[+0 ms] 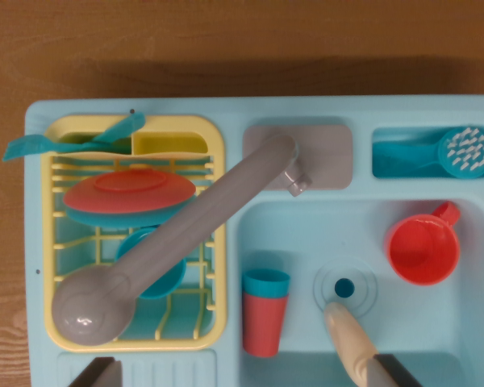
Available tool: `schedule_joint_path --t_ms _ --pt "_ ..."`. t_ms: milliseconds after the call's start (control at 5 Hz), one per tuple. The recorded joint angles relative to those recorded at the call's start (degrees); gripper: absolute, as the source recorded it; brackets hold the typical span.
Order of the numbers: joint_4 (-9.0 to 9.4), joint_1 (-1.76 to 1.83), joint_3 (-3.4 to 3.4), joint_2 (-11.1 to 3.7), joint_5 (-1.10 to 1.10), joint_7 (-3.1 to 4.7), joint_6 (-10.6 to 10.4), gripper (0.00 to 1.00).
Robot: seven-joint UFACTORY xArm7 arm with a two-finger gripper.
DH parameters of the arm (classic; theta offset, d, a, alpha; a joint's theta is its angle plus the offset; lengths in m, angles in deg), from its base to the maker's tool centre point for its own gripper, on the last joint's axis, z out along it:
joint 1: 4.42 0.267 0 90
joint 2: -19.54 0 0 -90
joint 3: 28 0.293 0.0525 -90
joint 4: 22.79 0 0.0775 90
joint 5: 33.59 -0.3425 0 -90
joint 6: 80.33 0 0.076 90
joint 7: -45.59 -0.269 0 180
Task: Pick detergent from the sink
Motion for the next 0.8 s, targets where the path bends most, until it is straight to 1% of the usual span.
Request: schedule_joint_path --t_ms 200,400,600,800 --pt "0.44 -0.06 -0.06 -0.02 0.00 0.30 -0.40 0.00" --pt "0.44 -0.06 -0.06 -0.02 0.00 0.30 -0.40 0.00" --pt "1.28 -0.18 -0.17 -0.07 0.00 0.86 -1.18 0.00" --pt "1.28 -0.18 -0.17 -0.07 0.00 0.86 -1.18 0.00"
